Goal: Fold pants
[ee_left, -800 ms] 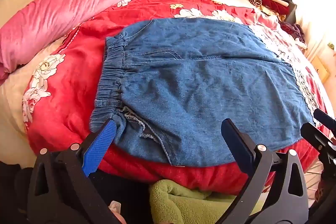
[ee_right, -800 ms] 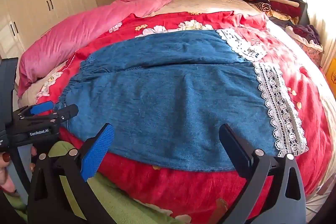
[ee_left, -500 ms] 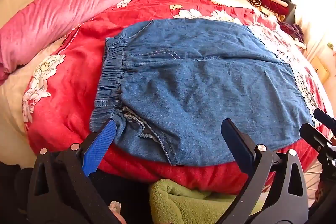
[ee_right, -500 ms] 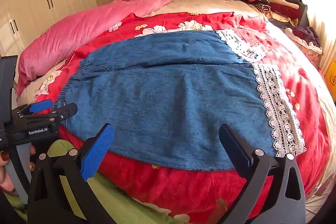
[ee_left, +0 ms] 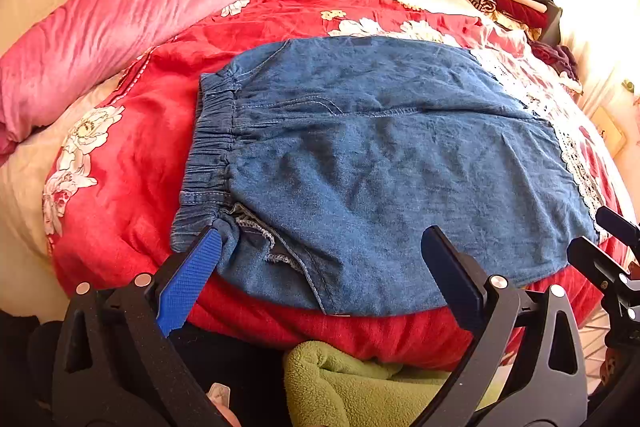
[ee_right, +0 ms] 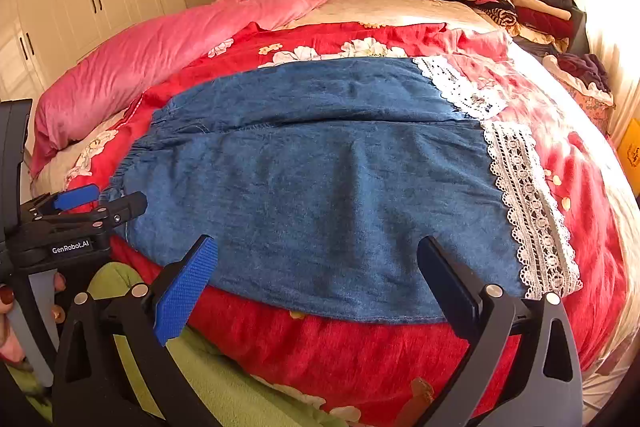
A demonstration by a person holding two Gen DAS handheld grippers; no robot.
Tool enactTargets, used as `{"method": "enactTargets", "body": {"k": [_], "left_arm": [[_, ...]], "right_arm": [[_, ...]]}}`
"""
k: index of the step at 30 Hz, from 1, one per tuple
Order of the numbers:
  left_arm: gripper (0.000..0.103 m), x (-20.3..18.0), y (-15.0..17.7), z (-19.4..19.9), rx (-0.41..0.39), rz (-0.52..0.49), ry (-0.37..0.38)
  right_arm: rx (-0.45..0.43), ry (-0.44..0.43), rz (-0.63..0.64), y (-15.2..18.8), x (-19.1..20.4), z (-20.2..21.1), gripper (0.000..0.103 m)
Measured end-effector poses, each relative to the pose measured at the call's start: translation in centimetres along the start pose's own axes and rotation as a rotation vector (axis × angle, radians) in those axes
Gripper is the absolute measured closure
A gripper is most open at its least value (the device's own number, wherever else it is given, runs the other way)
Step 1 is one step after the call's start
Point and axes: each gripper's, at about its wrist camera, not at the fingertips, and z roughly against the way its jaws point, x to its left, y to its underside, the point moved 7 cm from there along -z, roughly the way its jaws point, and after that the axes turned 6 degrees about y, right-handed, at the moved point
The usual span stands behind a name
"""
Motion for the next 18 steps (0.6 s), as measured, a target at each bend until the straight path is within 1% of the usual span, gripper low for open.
{"method": "enactTargets", "body": {"k": [18], "left_arm": [[0.009, -0.11, -0.08, 0.07, -0.002, -0.001, 0.001]], "right_arm": [[0.0, 0.007, 0.001, 0.15, -0.05, -0.1, 0.004]]}}
